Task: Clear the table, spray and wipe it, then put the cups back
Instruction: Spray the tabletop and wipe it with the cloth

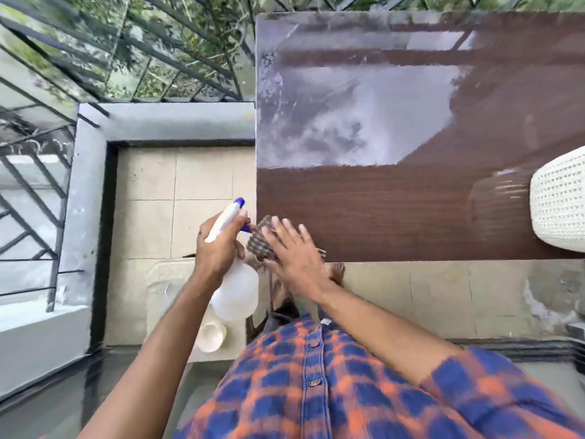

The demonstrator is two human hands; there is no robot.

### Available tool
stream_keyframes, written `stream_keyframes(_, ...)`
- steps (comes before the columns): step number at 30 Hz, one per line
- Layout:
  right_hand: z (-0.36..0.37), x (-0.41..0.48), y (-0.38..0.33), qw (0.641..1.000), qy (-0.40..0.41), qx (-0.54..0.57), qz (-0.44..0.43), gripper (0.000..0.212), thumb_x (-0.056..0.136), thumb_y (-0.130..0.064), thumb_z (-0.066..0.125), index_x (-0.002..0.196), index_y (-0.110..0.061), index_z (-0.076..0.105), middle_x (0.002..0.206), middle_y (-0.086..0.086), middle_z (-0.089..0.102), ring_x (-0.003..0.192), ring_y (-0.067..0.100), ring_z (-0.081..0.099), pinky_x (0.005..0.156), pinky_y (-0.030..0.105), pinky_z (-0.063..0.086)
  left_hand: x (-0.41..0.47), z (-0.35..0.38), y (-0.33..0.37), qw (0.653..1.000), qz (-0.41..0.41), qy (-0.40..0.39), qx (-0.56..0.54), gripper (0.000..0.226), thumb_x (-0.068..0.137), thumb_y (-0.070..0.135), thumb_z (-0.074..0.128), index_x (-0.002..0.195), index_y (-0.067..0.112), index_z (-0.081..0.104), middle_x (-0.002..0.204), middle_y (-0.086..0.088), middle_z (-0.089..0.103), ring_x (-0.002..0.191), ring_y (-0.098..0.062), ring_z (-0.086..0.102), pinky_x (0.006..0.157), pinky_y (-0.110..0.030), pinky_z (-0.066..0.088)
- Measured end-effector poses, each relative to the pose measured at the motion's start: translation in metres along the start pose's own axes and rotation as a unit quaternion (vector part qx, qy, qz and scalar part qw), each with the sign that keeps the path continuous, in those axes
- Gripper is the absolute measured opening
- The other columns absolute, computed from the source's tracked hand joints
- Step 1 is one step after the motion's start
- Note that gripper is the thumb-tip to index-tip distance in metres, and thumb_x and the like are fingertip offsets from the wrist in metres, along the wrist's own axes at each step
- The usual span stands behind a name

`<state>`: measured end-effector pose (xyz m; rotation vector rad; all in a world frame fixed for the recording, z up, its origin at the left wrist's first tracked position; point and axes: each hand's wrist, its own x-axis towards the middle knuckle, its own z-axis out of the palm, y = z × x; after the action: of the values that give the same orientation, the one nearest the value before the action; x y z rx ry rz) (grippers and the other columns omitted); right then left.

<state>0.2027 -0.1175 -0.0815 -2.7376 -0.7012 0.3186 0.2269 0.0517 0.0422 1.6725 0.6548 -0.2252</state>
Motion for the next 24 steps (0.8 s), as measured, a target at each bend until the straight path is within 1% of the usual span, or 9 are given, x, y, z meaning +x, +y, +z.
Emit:
stream_keyframes(3, 0.002, 0.022, -0.013, 0.995, -0.049, -0.016, -0.088, 0.065, 0.097, -0.051, 0.044, 0.154, -0.021, 0.036, 0.163, 0.008, 0.03, 0.149, 0.027, 0.03, 0.119, 0.051, 0.026, -0.005, -0.02, -0.007, 1.0, 0.006, 0.013, -0.001, 0.028, 0.098, 0.03, 0.063, 0.1, 0.004, 0.071, 0.09, -0.021, 0.071, 0.045, -0.021, 0.047, 0.047, -0.024, 0.042)
stream_keyframes(6, -0.015, 0.047, 0.008, 0.977, -0.085, -0.052, -0.188, 0.065, 0.096, -0.05, 0.056, 0.152, -0.019, 0.042, 0.159, 0.009, 0.039, 0.147, 0.028, 0.036, 0.117, 0.05, 0.029, -0.006, -0.037, -0.014, 0.999, -0.01, 0.03, -0.019, 0.027, 0.099, 0.029, 0.062, 0.108, 0.005, 0.071, 0.088, -0.013, 0.074, 0.046, -0.023, 0.046, 0.05, -0.027, 0.042)
stream_keyframes(8, -0.031, 0.067, 0.025, 0.967, -0.107, -0.072, -0.218, 0.066, 0.098, -0.049, 0.054, 0.155, -0.021, 0.037, 0.162, 0.008, 0.034, 0.149, 0.028, 0.031, 0.119, 0.049, 0.025, -0.006, -0.042, -0.016, 0.998, -0.017, 0.042, -0.037, 0.027, 0.099, 0.028, 0.063, 0.109, 0.005, 0.071, 0.088, -0.011, 0.074, 0.045, -0.022, 0.045, 0.05, -0.026, 0.042)
stream_keyframes(10, -0.047, 0.093, 0.038, 0.976, -0.117, -0.069, -0.171, 0.067, 0.101, -0.05, 0.048, 0.158, -0.026, 0.026, 0.166, 0.003, 0.023, 0.152, 0.028, 0.022, 0.121, 0.05, 0.018, -0.006, -0.043, -0.015, 0.997, -0.022, 0.056, -0.043, 0.026, 0.099, 0.026, 0.062, 0.109, 0.004, 0.071, 0.088, -0.01, 0.074, 0.042, -0.018, 0.044, 0.047, -0.023, 0.042)
stream_keyframes(12, -0.061, 0.122, 0.048, 0.989, -0.096, -0.078, -0.083, 0.068, 0.101, -0.052, 0.045, 0.16, -0.03, 0.018, 0.168, 0.0, 0.015, 0.154, 0.029, 0.015, 0.122, 0.053, 0.014, -0.005, -0.044, -0.012, 0.995, -0.025, 0.07, -0.061, 0.025, 0.099, 0.025, 0.062, 0.11, 0.005, 0.071, 0.084, -0.004, 0.074, 0.04, -0.017, 0.044, 0.048, -0.023, 0.042)
stream_keyframes(15, -0.082, 0.157, 0.058, 0.994, -0.1, -0.036, 0.038, 0.069, 0.102, -0.044, 0.048, 0.161, -0.029, 0.015, 0.169, -0.001, 0.01, 0.155, 0.029, 0.009, 0.124, 0.054, 0.012, -0.003, -0.043, -0.007, 0.992, -0.037, 0.092, -0.081, 0.025, 0.098, 0.027, 0.062, 0.114, 0.01, 0.072, 0.079, 0.007, 0.073, 0.041, -0.016, 0.045, 0.051, -0.024, 0.044)
stream_keyframes(17, -0.083, 0.161, 0.057, 0.993, -0.102, -0.016, 0.053, 0.069, 0.102, -0.04, 0.05, 0.161, -0.027, 0.016, 0.169, -0.001, 0.01, 0.155, 0.028, 0.01, 0.124, 0.053, 0.014, 0.003, -0.039, -0.002, 0.99, -0.039, 0.103, -0.086, 0.026, 0.098, 0.028, 0.062, 0.116, 0.012, 0.071, 0.078, 0.01, 0.073, 0.04, -0.015, 0.046, 0.05, -0.022, 0.044)
stream_keyframes(20, -0.069, 0.127, 0.05, 0.994, -0.1, -0.038, -0.037, 0.07, 0.099, -0.048, 0.048, 0.16, -0.028, 0.02, 0.169, -0.002, 0.013, 0.155, 0.025, 0.014, 0.124, 0.052, 0.012, 0.013, -0.029, 0.01, 0.989, -0.045, 0.107, -0.092, 0.025, 0.098, 0.027, 0.063, 0.116, 0.011, 0.071, 0.077, 0.009, 0.073, 0.04, -0.015, 0.045, 0.048, -0.024, 0.042)
stream_keyframes(24, -0.056, 0.081, 0.057, 0.975, -0.115, -0.05, -0.184, 0.066, 0.098, -0.058, 0.044, 0.157, -0.031, 0.031, 0.165, -0.004, 0.025, 0.152, 0.023, 0.025, 0.123, 0.048, 0.012, 0.031, -0.013, 0.027, 0.993, -0.036, 0.09, -0.07, 0.018, 0.098, 0.025, 0.063, 0.1, 0.01, 0.071, 0.076, 0.005, 0.073, 0.04, -0.015, 0.044, 0.047, -0.024, 0.042)
